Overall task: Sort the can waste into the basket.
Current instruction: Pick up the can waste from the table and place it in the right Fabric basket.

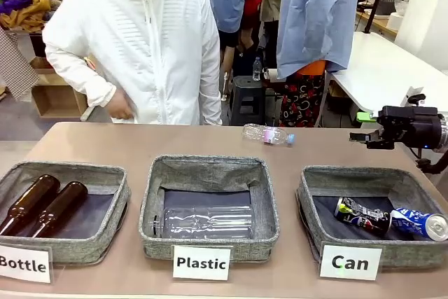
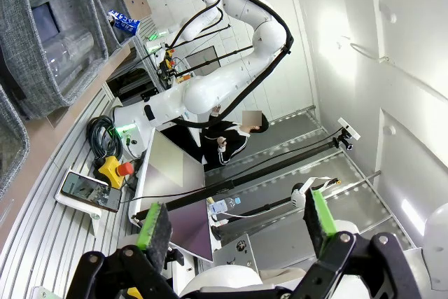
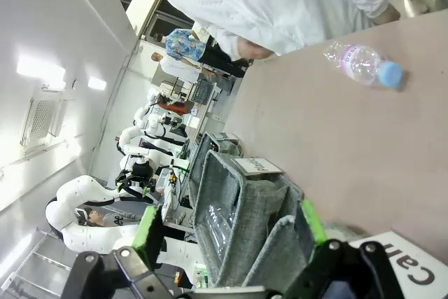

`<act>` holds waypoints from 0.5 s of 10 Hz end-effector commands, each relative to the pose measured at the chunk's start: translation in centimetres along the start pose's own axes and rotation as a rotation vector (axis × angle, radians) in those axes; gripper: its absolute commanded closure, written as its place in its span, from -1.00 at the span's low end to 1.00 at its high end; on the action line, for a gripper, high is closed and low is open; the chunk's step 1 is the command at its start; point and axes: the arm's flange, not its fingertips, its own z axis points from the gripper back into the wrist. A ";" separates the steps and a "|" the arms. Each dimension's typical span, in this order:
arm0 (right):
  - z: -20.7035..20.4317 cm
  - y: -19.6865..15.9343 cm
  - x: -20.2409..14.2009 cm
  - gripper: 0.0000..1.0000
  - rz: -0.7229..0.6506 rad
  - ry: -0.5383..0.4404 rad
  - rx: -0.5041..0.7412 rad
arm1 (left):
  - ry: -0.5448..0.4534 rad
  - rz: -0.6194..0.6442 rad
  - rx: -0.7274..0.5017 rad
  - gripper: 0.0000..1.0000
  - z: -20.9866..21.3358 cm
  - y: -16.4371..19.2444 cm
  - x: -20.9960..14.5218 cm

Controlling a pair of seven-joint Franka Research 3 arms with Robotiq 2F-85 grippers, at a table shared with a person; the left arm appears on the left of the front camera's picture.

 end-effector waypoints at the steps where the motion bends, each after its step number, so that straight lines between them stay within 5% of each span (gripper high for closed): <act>1: -0.2 0.2 0.1 -1.00 0.020 -0.012 -0.007 | 0.003 -0.024 -0.010 -1.00 0.0 -0.2 -0.1; 5: -0.2 0.2 0.1 -1.00 0.020 -0.012 -0.007 | 0.003 -0.024 -0.010 -1.00 0.0 -0.2 -0.1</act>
